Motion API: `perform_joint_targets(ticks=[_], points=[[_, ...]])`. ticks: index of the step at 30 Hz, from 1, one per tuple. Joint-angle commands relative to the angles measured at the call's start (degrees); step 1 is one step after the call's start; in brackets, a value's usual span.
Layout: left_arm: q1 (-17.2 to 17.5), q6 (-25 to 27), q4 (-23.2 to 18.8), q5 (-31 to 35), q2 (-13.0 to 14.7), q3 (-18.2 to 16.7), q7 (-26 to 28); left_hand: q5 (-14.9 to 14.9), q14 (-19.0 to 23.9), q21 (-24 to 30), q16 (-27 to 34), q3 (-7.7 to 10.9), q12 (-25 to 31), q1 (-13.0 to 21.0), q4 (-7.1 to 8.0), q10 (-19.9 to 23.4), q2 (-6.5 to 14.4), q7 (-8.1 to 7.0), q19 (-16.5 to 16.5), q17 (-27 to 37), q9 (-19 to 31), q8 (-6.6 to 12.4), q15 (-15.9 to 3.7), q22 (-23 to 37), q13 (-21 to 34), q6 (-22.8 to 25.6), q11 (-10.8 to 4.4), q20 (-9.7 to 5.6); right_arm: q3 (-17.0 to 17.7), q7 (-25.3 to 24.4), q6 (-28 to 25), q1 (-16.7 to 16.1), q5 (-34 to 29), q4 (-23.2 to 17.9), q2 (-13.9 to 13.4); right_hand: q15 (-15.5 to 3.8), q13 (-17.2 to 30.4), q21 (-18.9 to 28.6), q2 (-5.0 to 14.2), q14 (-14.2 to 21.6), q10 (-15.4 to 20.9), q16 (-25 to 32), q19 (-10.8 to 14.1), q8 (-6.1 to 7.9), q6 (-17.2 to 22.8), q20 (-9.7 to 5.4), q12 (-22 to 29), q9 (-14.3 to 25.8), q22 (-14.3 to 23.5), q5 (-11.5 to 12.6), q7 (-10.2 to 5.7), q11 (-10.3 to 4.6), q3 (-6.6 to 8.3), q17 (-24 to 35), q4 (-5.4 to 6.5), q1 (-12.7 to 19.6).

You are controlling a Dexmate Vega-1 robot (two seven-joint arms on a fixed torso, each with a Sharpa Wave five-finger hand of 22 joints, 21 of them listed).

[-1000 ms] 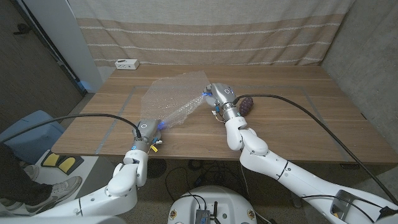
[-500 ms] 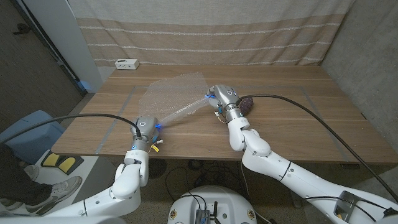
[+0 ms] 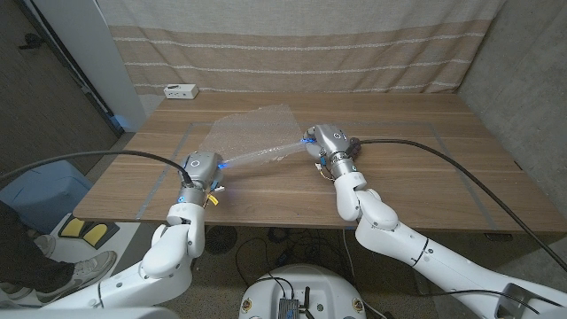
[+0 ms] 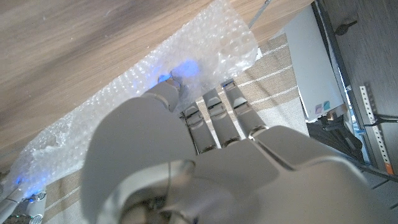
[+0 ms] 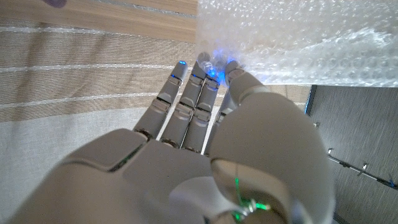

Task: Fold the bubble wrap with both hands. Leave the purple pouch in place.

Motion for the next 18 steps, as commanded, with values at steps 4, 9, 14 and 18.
perform_joint_targets(ticks=[4, 9, 14, 18], points=[[8.02, -8.48, -8.63, -10.61, 3.58, -11.81, 0.62, 0.57, 0.92, 0.59, -0.59, 0.93, 1.69, 0.0, -0.18, 3.37, -0.09, 0.51, 0.39, 0.01, 0.16, -0.39, -5.72, 0.1, 0.46, 0.64, -1.08, -0.33, 2.2, -10.89, 6.9, -2.27, 0.39, 1.67, 0.99, -3.82, 0.39, 0.01, 0.14, 0.05, -0.18, -0.34, -0.63, 0.2, 0.73, -0.09, 0.33, 0.1, 0.15, 0.11, 0.02, -0.12, 0.45, 0.39, 0.01, 0.34], [12.4, -10.83, -11.23, -14.49, 4.61, -17.16, 1.17, 0.61, 1.11, 0.78, -0.85, 1.14, 1.75, -0.05, -0.28, 3.42, -0.24, 0.75, 0.35, -0.03, 0.18, -0.56, -5.65, 0.1, 0.64, 0.66, -1.0, -0.38, 2.24, -10.08, 7.73, -1.72, 0.25, 1.63, 0.98, -3.85, 0.38, 0.04, 0.05, 0.14, -0.34, -0.43, -0.69, 0.15, 0.7, -0.11, 0.28, 0.11, 0.14, 0.09, 0.1, -0.08, 0.49, 0.44, 0.04, 0.23], [14.02, -7.4, -13.57, -10.62, 5.03, -16.89, 2.91, 0.67, 1.35, 0.96, -1.16, 1.4, 1.8, -0.14, -0.35, 3.44, -0.31, 0.98, 0.19, -0.07, 0.22, -0.78, -5.51, 0.1, 0.87, 0.69, -0.91, -0.53, 1.92, -9.33, 9.28, -0.7, 0.24, 2.41, 1.23, -3.83, 0.35, 0.04, 0.02, -0.04, -0.36, -0.53, -0.8, 0.09, 0.66, -0.13, 0.28, 0.12, 0.13, 0.07, -0.01, -0.1, 0.49, 0.61, 0.07, 0.14], [13.49, -3.38, -15.11, -6.6, 6.14, -15.21, 1.85, 0.7, 1.41, 0.98, -1.46, 1.56, 1.85, -0.21, -0.46, 3.49, -0.46, 0.73, -0.24, -0.1, 0.24, -0.92, -5.57, 0.08, 1.05, 0.8, -0.84, -0.53, 1.57, -9.27, 10.82, 0.64, 0.1, 3.83, 1.77, -3.96, 0.32, 0.03, 0.07, -0.16, -0.49, -0.64, -0.91, 0.06, 0.64, -0.18, 0.23, 0.13, 0.13, 0.06, -0.22, 0.0, 0.53, 0.69, 0.12, 0.07]])
